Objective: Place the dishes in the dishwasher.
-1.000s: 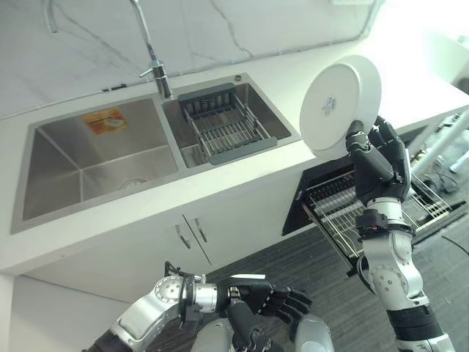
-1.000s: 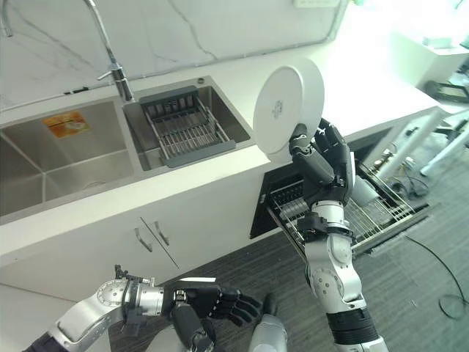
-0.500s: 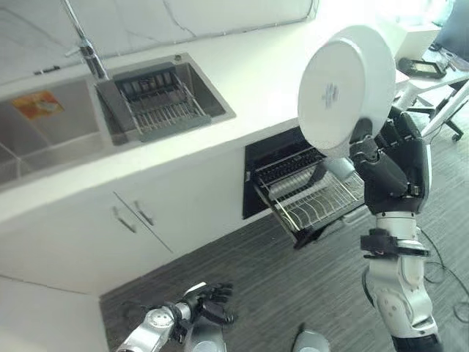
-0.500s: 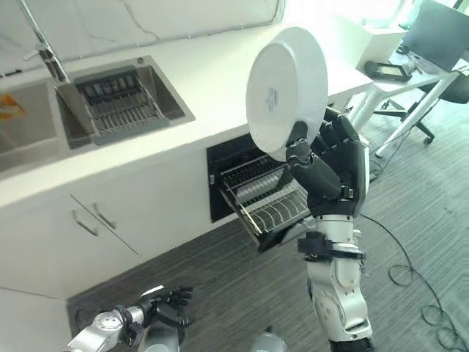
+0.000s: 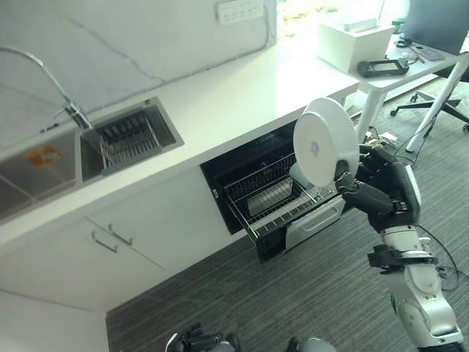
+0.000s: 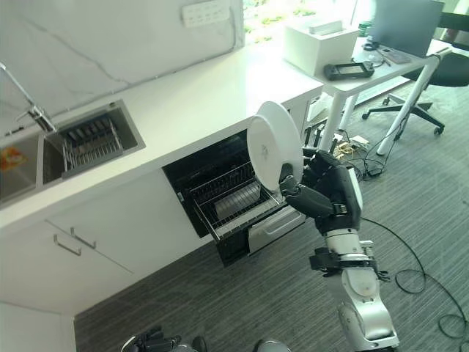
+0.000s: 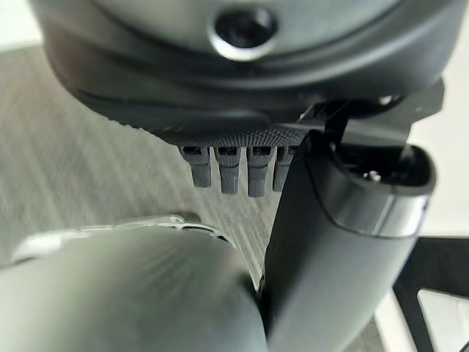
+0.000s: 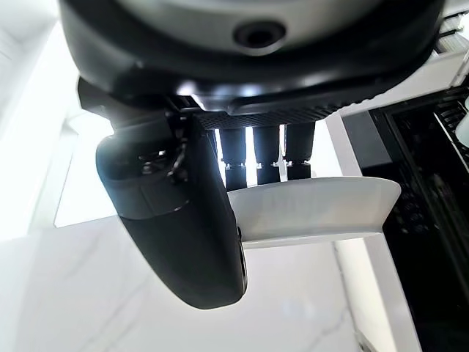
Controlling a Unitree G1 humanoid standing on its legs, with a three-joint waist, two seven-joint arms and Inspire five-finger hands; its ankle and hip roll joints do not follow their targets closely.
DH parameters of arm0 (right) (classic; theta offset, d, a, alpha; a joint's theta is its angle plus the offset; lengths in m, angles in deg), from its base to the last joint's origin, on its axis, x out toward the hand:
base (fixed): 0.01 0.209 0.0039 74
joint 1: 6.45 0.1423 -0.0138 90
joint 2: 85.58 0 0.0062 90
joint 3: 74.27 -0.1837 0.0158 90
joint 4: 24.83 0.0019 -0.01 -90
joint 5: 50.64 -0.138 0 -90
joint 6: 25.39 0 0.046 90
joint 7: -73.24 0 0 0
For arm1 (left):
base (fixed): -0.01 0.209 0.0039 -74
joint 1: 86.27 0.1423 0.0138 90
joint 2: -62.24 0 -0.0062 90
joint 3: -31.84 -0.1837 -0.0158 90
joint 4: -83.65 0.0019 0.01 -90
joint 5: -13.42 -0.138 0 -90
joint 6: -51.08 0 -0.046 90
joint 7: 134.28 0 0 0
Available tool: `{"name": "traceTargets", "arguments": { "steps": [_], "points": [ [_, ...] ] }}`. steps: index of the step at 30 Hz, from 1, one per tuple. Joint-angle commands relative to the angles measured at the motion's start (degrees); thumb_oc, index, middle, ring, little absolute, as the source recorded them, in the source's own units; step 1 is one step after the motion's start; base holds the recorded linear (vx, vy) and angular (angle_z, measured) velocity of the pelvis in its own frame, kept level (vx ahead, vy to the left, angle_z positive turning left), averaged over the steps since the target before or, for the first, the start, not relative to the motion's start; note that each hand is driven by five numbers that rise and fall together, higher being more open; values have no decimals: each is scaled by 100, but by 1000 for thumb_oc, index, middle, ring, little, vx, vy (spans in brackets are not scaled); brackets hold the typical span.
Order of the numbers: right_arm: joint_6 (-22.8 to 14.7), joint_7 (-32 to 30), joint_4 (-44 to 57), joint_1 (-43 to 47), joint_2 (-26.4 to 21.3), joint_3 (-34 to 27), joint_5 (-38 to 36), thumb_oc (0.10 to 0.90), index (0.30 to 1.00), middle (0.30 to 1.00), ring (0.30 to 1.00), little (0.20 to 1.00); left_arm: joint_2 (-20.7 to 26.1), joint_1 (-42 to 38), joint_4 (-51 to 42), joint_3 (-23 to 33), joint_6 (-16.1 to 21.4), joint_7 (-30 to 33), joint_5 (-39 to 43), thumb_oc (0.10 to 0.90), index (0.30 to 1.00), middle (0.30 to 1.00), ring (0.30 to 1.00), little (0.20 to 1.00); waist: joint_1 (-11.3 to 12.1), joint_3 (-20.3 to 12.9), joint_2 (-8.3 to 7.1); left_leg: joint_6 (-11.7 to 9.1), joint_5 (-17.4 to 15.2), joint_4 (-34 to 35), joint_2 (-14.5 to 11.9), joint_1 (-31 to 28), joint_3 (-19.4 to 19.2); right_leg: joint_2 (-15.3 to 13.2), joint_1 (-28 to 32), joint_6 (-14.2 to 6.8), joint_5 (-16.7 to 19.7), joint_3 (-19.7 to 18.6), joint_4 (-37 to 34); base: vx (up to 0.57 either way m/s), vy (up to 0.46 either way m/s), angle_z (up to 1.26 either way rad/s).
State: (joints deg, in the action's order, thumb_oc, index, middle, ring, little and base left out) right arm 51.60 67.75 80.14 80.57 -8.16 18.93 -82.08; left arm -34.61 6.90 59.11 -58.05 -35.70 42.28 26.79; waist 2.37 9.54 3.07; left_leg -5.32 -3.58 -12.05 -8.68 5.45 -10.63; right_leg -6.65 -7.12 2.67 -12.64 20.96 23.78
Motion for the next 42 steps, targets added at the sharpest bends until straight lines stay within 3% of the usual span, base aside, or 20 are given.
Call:
{"name": "traceTargets", "arguments": {
  "steps": [1,5,7,8,9,10,11,12,15,18,21,23,32,39,42],
  "points": [
    [-680,108,672,957,170,-320,239,400,300,300,300,300,463,471,691,-340,-187,-62,-234,800,900,900,900,900,51,70,-126,-6,-615,-513,41,314,-96,-458,421,-931,23,-164,-659,100,217,3],
    [-642,291,646,943,277,-303,293,400,300,300,300,300,462,411,932,-229,-264,-12,-188,800,900,900,900,900,101,24,-222,196,-797,-513,278,195,61,-570,552,-1057,87,-130,-659,171,315,-8],
    [-727,135,541,1087,373,-261,401,400,300,300,300,300,585,311,969,-282,-521,-1,-519,800,900,900,900,900,146,34,-255,428,-909,-513,430,137,240,-534,883,-1161,485,-9,-659,249,397,-11],
    [-817,65,529,1103,402,-214,481,400,300,300,300,300,627,278,977,-315,-645,7,-553,800,900,900,900,900,56,69,-176,559,-945,-513,513,111,429,-385,780,-1200,987,-209,-192,150,250,-8],
    [-848,29,538,1106,407,-180,521,400,300,300,300,300,638,250,951,-359,-736,17,-546,800,900,900,900,900,-5,107,-169,603,-970,-513,555,86,467,-380,491,-1172,1071,-414,148,107,161,2],
    [-890,6,514,1118,422,-151,588,400,300,300,300,300,645,208,930,-457,-802,67,-503,800,900,900,900,900,-52,137,-170,612,-987,-513,565,76,480,-373,354,-1113,1112,-527,20,63,8,15],
    [-948,-41,446,1139,414,-137,664,400,300,300,300,300,658,160,921,-560,-831,126,-423,800,900,900,900,900,-81,148,-159,593,-979,-513,545,87,504,-356,394,-1058,1100,-549,-364,52,-112,17],
    [-1003,-109,344,1184,341,-124,713,400,300,300,300,300,690,70,910,-587,-869,134,-328,800,900,900,900,900,-92,147,-193,560,-958,-513,565,140,512,-476,295,-1011,851,-672,-659,31,-204,15],
    [-759,-436,355,1195,263,-180,1165,400,300,300,300,300,817,-47,876,-537,-1061,156,-344,800,900,900,900,900,-113,114,-349,506,-1114,-513,564,130,362,-1044,-362,-1285,1106,-1033,-659,91,-367,12],
    [-428,-792,388,1145,26,-346,1485,400,300,300,300,300,846,37,829,-486,-1232,189,-747,800,900,900,900,900,-100,-15,-407,353,-1106,-513,180,38,208,-1011,-288,-1390,712,-844,-659,186,-511,26],
    [-158,-798,355,1020,-310,-582,1466,400,300,300,300,300,613,294,750,-424,-1258,164,-843,800,900,900,900,900,-155,-77,-357,95,-1030,-513,-271,-84,-9,-872,-178,-1298,470,-691,-659,146,-343,-11],
    [-184,-874,171,1052,-408,-650,1562,400,300,300,300,300,486,344,751,-527,-1138,182,-863,800,900,900,900,900,-177,-75,-343,0,-977,-513,-390,-46,-29,-825,-189,-1243,435,-619,-659,-9,-195,-12],
    [119,-1192,-625,1211,-634,-188,2500,400,300,300,300,300,593,380,522,-472,-1181,405,-649,800,900,900,900,900,-103,-182,-262,-77,-990,-513,-320,-58,132,-935,-109,-1323,451,-509,-659,1,-3,11],
    [227,-1252,-1450,1783,-931,365,3111,400,300,300,300,300,885,311,368,-428,-1446,352,-816,800,900,900,900,900,116,-194,-249,-52,-1022,-513,-192,-48,282,-1076,-96,-1411,525,-365,-659,-6,37,15],
    [394,-1223,-1957,2238,-1036,649,3207,400,300,300,300,300,927,341,423,-462,-1396,309,-903,800,900,900,900,900,256,-176,-291,-43,-1022,-513,-156,-25,354,-1122,-96,-1430,551,-289,-659,-19,19,15]
  ]
}}
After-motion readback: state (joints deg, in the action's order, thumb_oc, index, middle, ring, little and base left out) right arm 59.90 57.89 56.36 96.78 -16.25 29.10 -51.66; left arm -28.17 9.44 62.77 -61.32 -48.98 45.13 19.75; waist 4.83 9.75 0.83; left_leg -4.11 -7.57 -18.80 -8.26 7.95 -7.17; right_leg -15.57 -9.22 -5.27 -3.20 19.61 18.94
